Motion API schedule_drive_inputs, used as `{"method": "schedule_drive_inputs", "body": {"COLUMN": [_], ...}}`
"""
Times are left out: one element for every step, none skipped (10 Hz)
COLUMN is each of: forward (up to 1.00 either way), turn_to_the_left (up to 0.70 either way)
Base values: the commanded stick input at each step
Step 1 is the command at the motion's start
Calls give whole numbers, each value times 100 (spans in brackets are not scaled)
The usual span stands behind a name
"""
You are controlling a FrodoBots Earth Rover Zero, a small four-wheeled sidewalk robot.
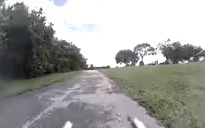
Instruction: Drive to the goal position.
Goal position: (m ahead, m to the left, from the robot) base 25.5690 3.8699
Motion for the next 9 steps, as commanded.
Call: {"method": "schedule_drive_inputs", "body": {"forward": [70,70,70,70,70,70,70,70,70], "turn_to_the_left": [0,0,0,0,0,0,0,2,20]}}
